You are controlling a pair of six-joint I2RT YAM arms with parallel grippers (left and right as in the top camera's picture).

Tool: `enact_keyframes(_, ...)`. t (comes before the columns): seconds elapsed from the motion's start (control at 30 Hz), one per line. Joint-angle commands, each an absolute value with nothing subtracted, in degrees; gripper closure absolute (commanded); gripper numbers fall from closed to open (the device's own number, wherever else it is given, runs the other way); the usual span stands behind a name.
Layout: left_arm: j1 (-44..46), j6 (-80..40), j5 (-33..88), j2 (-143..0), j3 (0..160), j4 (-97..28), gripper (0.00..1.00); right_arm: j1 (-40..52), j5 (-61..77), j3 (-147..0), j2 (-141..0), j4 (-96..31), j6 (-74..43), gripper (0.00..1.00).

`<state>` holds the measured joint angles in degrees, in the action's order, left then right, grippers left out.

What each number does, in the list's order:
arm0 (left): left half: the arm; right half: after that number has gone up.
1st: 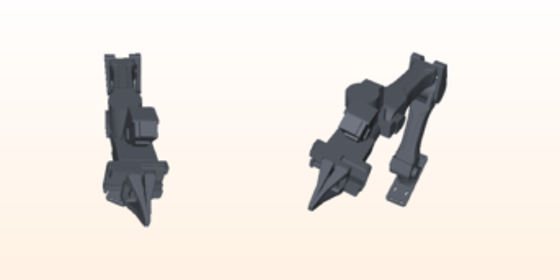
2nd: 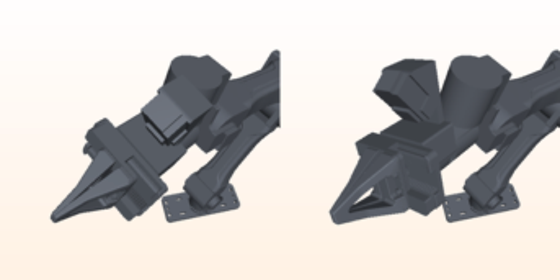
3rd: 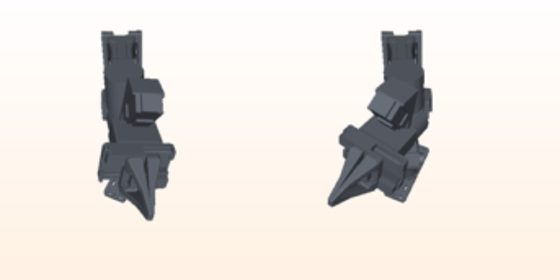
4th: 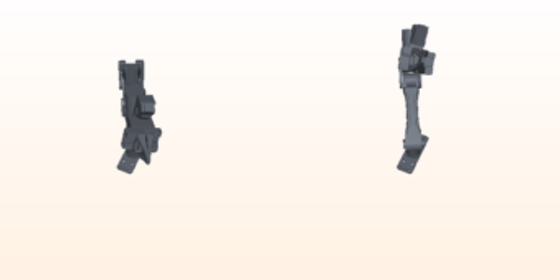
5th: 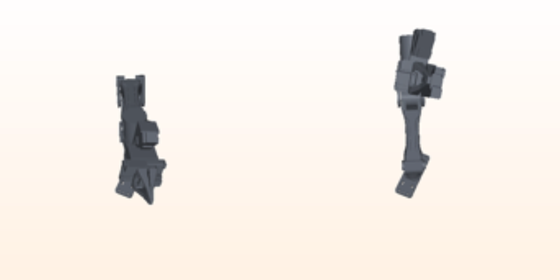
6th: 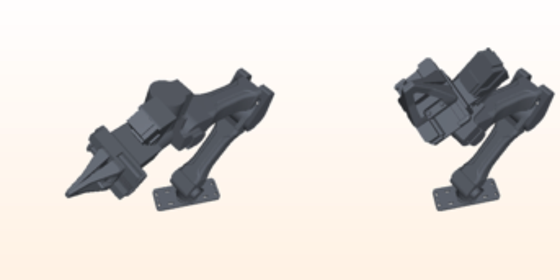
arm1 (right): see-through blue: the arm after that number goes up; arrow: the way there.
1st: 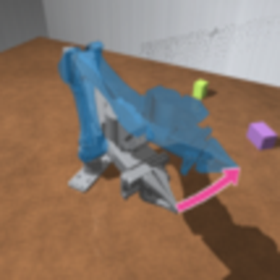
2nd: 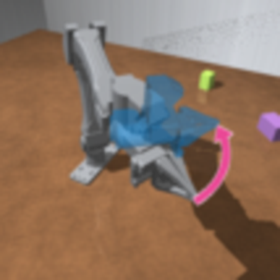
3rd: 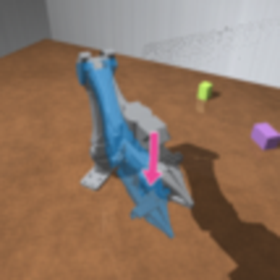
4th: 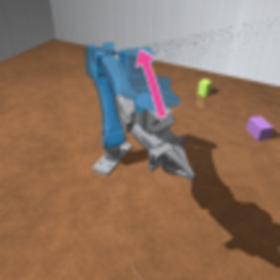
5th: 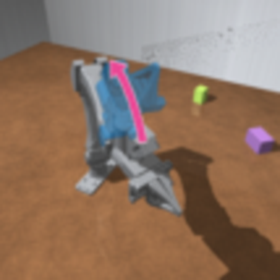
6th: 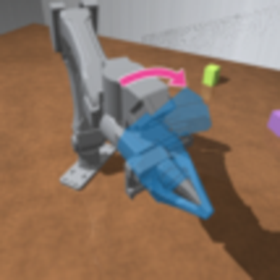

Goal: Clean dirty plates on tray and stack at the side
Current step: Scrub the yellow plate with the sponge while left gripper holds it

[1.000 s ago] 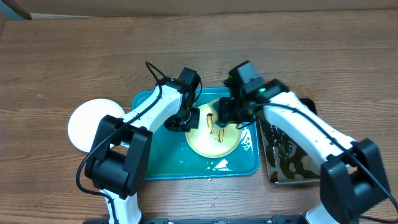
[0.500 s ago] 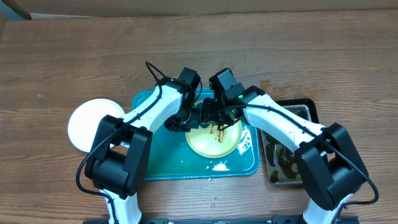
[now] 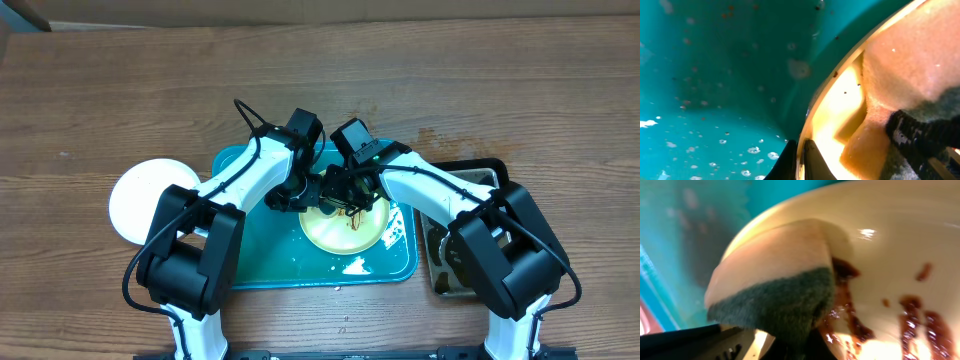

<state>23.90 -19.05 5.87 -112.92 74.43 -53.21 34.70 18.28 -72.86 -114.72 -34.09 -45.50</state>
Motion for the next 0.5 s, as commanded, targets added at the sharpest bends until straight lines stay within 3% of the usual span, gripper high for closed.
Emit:
enact_keyframes(0.0, 23.7, -18.5, 4.1, -114.4, 73.6, -53.4, 0.96, 34.5, 9.8, -72.8, -115.5, -38.2, -49.8, 0.96)
enact_keyframes(0.47, 23.7, -24.0, -0.2, -114.4, 73.1, -53.6, 0.96, 31.0, 1.1, -72.8, -115.5, -52.3, -46.5, 0.96)
